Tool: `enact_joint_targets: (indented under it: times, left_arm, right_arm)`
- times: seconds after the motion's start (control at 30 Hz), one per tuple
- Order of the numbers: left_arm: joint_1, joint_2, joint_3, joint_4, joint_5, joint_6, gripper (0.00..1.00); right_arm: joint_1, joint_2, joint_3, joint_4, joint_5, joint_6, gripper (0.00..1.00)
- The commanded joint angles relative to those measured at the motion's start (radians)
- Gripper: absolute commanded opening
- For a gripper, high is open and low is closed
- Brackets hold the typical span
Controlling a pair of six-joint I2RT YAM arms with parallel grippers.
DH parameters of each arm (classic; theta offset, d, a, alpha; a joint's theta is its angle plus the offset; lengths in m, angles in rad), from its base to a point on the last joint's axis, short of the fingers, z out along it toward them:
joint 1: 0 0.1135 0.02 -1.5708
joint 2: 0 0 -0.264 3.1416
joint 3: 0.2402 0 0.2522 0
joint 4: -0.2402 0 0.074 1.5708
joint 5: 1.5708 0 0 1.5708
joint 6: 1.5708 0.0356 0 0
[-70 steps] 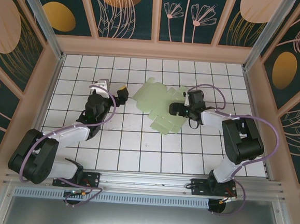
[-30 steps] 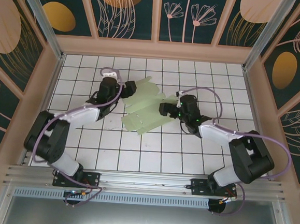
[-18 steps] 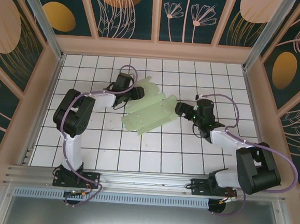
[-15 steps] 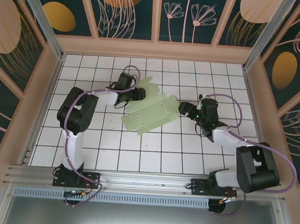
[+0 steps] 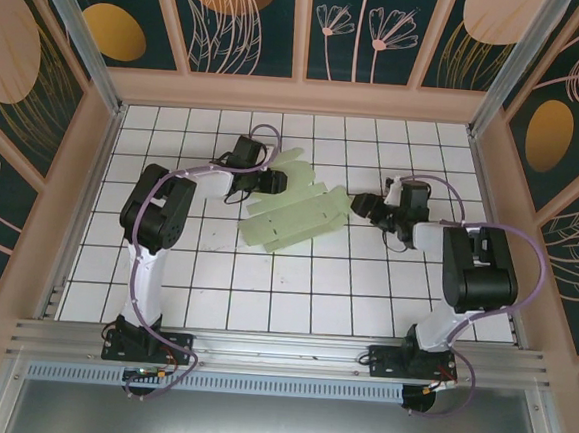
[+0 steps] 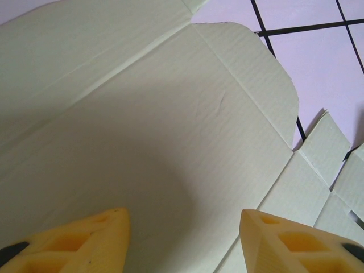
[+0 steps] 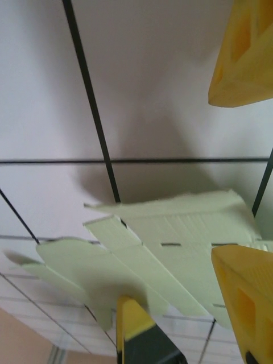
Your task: Fold the paper box
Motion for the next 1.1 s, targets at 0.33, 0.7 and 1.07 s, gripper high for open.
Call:
enact_joint_targets:
  times: [0.33, 0.7, 1.07]
  left_arm:
    - [0.001, -0.071, -0.079, 0.048, 0.071, -0.039, 0.56]
    - [0.001, -0.252, -0.345, 0.148, 0.058, -0.263, 0.62]
    - [-0.002, -0.398, -0.423, 0.152, -0.028, -0.318, 0.76]
  right_arm:
    - [0.062, 0.112, 0.106, 0.029, -0.067, 0.000, 0.41]
    - [0.077, 0.293, 0.346, -0.079, -0.037, -0.072, 0.15]
    - [0.086, 0.249, 0.444, -0.124, 0.123, -0.120, 0.51]
